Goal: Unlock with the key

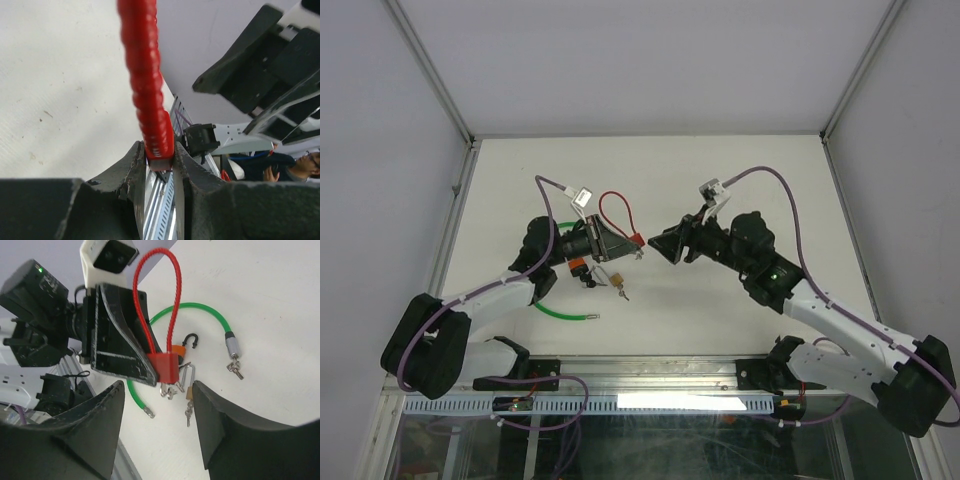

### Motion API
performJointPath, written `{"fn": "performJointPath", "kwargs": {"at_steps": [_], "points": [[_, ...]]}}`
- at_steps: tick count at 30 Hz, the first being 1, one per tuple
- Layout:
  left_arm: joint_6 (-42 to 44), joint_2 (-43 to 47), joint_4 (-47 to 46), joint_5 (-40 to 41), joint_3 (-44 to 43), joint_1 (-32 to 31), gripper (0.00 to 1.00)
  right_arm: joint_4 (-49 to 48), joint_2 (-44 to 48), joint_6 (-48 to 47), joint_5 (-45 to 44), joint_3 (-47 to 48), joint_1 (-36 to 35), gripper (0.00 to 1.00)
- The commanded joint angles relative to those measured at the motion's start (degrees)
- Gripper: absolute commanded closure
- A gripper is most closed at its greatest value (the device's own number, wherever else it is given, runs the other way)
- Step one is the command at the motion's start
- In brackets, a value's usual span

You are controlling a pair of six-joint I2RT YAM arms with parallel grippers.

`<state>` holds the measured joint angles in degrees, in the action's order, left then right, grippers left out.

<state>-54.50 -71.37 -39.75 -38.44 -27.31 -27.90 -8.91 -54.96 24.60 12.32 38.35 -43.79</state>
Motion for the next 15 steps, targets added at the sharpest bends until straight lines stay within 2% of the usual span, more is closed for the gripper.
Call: {"fn": "performJointPath", "kwargs": {"at_steps": [1,10,13,15], "points": [[3.7,-0.6,-1.0,-5.9,-3.8,0.0,1.00,5.7,-4.0,2.8,1.7,8.2,0.5,0.41],[5.3,-3.2,-0.6,-9.4,-5.9,-1.9,1.00,7.1,-14.3,7.9,3.9,15.1,0.5,0.42],[5.6,-3.9,-0.6,-10.0,-6.4,-2.5,1.00,4.8,-16.2,9.1,5.2,14.9,0.5,0.46],[5.6,-4.5,-0.5,-10.5,-6.7,-2.9,1.00,4.1,-17.0,9.2,5.2,14.8,1.6,0.53]]}}
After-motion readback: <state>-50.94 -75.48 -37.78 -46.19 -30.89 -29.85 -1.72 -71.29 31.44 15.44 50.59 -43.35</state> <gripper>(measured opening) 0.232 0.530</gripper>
